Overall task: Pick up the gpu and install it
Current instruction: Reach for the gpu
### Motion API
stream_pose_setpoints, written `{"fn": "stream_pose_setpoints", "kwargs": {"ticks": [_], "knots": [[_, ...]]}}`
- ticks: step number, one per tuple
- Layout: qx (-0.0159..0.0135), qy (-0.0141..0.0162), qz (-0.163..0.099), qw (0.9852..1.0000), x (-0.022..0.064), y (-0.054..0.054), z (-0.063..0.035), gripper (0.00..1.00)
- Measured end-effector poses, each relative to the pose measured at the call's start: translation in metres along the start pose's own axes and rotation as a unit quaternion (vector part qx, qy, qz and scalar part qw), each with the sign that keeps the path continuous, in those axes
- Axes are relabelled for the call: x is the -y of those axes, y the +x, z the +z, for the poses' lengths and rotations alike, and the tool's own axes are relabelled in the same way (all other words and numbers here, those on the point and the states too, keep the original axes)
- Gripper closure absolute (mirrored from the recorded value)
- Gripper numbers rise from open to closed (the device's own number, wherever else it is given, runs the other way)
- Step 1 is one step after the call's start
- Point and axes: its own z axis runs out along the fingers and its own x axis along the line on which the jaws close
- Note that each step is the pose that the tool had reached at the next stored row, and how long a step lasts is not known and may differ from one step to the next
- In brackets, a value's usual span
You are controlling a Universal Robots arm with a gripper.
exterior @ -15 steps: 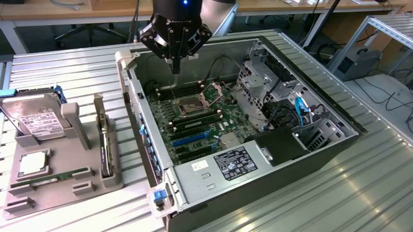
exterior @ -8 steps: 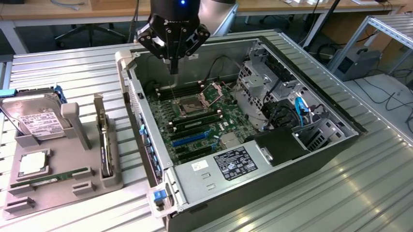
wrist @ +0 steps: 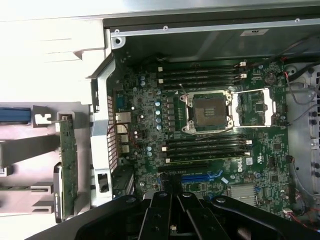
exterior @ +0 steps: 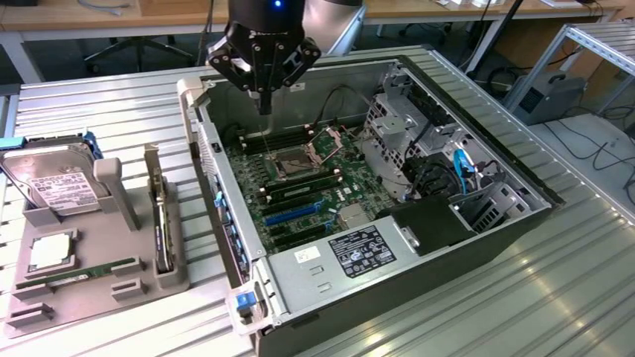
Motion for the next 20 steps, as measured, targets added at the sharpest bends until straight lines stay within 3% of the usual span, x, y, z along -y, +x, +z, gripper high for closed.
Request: {"fn": "stream_pose_setpoints", "kwargs": {"ticks": [20], "knots": [[0.0000,0.0000,0.000,1.0000,0.0005,0.0062,0.0001,0.89]]}}
